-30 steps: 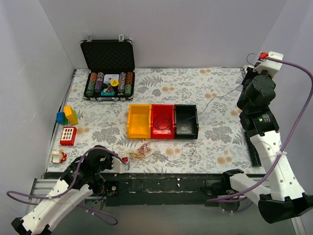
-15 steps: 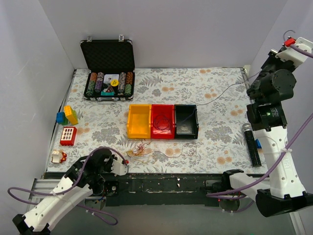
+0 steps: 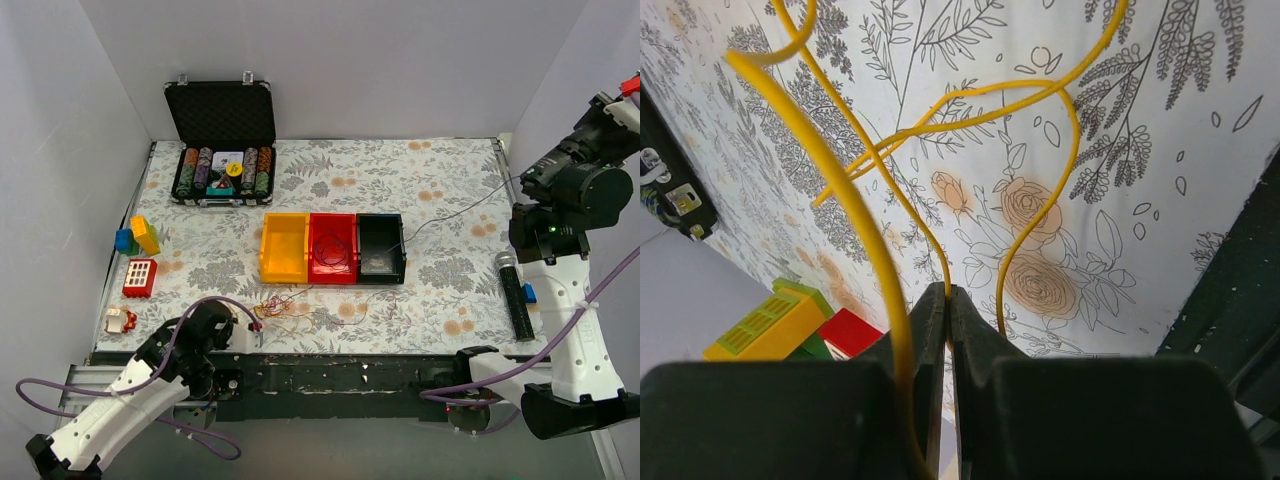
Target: Untangle the cables
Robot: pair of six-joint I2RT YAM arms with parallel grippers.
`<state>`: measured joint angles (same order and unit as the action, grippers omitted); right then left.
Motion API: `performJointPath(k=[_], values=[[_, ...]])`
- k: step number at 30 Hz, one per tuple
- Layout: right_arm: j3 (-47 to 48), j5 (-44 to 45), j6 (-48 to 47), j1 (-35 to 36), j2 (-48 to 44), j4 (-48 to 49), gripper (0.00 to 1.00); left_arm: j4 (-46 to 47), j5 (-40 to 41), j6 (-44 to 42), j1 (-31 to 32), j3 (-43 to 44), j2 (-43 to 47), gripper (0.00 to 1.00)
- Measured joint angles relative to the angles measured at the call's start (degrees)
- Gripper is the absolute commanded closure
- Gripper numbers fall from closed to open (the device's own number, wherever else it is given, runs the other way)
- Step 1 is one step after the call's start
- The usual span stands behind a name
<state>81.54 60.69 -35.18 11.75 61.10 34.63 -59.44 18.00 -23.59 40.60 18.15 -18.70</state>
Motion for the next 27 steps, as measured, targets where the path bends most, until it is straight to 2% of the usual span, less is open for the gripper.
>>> performJointPath(k=[3,7,14,16,19,22,25,27], values=[[4.0,-1.2,4.1,-0.1,0.5,-4.9,0.99,0.3,0.1,0.0,0.0,0.0,1.2,1.00],[5.4,-6.3,17.9,-0.1,-2.2,-20.3,0.99,6.0,0.1,0.0,0.0,0.0,2.8,1.00],[-14.1,-11.4,40.9,-0.1,-13.8,-45.6,0.99,20.0,-2.9,-1.6,0.0,3.0,6.2,1.00],[-19.7,-12.4,45.3,-0.1,-14.7,-51.5,0.99,21.7,-3.9,-2.5,0.0,3.1,7.1,1.00],[-22.7,-14.7,49.2,-0.1,-12.4,-56.8,0.99,22.4,-5.3,-3.7,0.0,3.1,7.7,1.00],[-23.3,-17.7,52.4,-0.1,-7.7,-59.5,0.62,22.7,-6.5,-4.3,0.0,3.1,7.7,1.00],[-23.3,-21.2,54.3,-0.1,-3.3,-61.4,0.42,22.7,-7.1,-4.4,0.0,3.1,7.5,1.00],[-23.4,-23.5,54.8,-0.1,-1.7,-62.2,0.36,22.7,-7.3,-4.5,0.0,3.1,7.3,1.00]])
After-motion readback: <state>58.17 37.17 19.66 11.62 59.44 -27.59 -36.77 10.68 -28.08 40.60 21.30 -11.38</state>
